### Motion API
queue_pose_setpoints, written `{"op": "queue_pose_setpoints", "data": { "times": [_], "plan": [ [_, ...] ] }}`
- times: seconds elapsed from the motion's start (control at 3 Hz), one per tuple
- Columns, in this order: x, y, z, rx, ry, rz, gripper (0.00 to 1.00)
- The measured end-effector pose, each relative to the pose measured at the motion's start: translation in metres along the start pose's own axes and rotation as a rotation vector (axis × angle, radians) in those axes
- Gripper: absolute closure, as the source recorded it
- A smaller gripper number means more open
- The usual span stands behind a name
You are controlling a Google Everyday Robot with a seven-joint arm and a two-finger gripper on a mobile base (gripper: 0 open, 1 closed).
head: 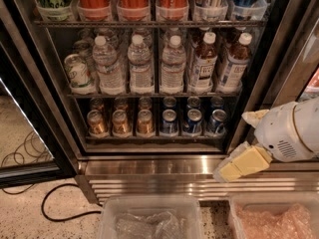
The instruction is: Pick orange can from bottom shelf of fridge
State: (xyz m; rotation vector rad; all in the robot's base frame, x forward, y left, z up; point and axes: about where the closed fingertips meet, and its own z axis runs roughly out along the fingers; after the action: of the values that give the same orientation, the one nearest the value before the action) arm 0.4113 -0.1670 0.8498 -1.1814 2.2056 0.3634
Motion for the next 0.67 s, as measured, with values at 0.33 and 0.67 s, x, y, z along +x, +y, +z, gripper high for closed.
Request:
{"op": "queue_pose_setpoints", "data": {
  "times": [0.33, 0.67],
  "plan": [
    [-0.004, 0.0, -0.003, 0.02, -0.005, 0.001, 0.0],
    [0.002, 0.017, 0.023, 0.024, -0.041, 0.063, 0.0]
  ]
}}
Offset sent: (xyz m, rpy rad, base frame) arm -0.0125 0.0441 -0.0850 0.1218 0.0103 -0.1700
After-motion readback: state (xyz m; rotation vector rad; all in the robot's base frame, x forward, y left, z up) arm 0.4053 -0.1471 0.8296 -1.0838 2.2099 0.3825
